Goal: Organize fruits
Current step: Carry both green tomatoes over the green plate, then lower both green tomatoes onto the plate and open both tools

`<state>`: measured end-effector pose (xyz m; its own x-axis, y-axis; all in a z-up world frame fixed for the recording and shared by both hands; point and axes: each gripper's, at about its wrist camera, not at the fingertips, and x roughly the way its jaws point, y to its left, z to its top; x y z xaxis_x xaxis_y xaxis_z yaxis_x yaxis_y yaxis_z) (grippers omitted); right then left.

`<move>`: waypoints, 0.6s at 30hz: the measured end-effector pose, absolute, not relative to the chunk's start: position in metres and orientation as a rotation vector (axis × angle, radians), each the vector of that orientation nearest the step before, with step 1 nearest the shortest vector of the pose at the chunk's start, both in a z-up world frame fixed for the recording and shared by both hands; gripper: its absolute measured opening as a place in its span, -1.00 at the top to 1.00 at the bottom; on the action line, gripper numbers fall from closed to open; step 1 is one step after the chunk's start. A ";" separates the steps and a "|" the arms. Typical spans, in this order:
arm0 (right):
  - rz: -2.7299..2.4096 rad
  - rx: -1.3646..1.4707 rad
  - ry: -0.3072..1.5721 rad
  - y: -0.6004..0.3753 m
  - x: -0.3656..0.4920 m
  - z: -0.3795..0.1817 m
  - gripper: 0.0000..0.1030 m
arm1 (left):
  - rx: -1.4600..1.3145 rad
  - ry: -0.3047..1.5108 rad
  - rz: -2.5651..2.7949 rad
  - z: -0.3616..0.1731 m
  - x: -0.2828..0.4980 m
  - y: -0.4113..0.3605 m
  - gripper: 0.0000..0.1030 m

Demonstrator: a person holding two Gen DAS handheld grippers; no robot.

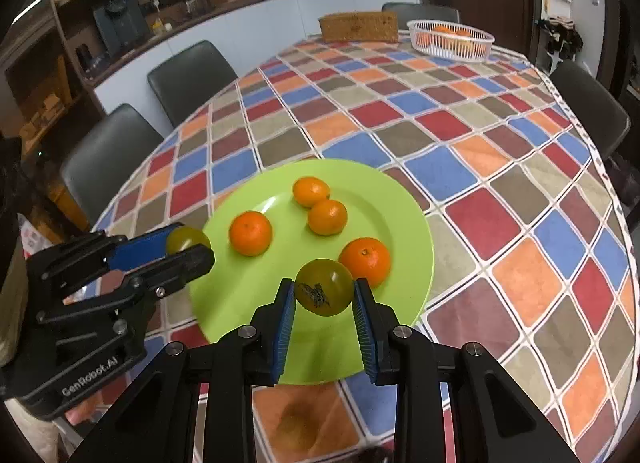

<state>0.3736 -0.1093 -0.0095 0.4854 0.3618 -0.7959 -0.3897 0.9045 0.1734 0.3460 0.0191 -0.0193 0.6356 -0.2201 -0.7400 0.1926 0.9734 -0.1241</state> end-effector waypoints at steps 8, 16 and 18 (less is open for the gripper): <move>0.450 -0.033 1.010 -0.105 0.390 -0.026 0.41 | -0.077 0.925 -0.247 -0.039 0.367 0.021 0.48; 0.445 -0.025 1.009 -0.106 0.392 -0.026 0.31 | -0.064 0.932 -0.221 -0.038 0.368 0.023 0.29; 0.443 -0.017 1.003 -0.108 0.389 -0.024 0.30 | -0.052 0.925 -0.209 -0.034 0.363 0.024 0.29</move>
<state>0.3895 -0.1075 -0.0243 0.4563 0.3515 -0.8174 -0.3672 0.9112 0.1869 0.3630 0.0236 -0.0340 0.5829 -0.2012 -0.7873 0.1565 0.9785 -0.1342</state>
